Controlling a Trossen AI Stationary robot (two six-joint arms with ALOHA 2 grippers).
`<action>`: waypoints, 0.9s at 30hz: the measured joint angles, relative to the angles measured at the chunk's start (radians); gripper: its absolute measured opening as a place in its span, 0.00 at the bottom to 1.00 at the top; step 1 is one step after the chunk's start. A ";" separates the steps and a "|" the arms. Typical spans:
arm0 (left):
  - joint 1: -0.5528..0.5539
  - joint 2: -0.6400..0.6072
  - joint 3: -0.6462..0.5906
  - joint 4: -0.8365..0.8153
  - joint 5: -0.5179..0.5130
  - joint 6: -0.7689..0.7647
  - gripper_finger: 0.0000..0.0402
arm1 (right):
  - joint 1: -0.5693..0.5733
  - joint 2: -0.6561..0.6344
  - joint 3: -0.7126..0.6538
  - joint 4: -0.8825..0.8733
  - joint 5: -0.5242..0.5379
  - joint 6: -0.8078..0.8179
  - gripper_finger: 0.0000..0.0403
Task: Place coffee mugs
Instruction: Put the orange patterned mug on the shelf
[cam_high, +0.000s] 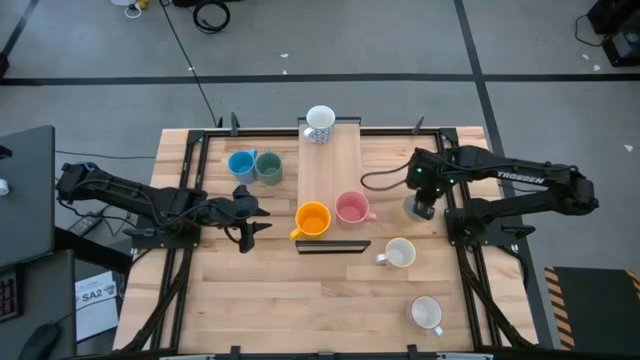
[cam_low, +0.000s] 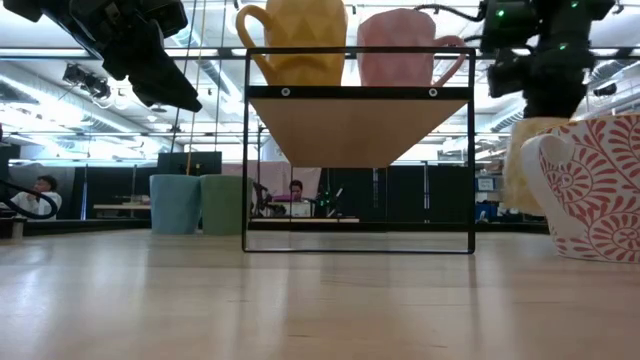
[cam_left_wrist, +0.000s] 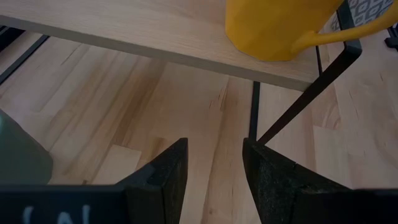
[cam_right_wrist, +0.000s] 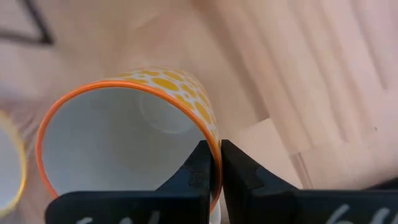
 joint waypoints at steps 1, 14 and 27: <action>0.000 0.000 0.000 0.000 0.000 0.000 0.40 | -0.010 0.008 0.000 0.004 0.015 0.029 0.06; 0.000 0.000 0.000 0.000 0.000 0.000 0.40 | -0.207 0.147 0.000 0.013 0.164 0.369 0.07; 0.000 0.000 0.000 0.000 0.000 0.000 0.40 | -0.347 0.184 0.001 0.058 0.079 0.363 0.10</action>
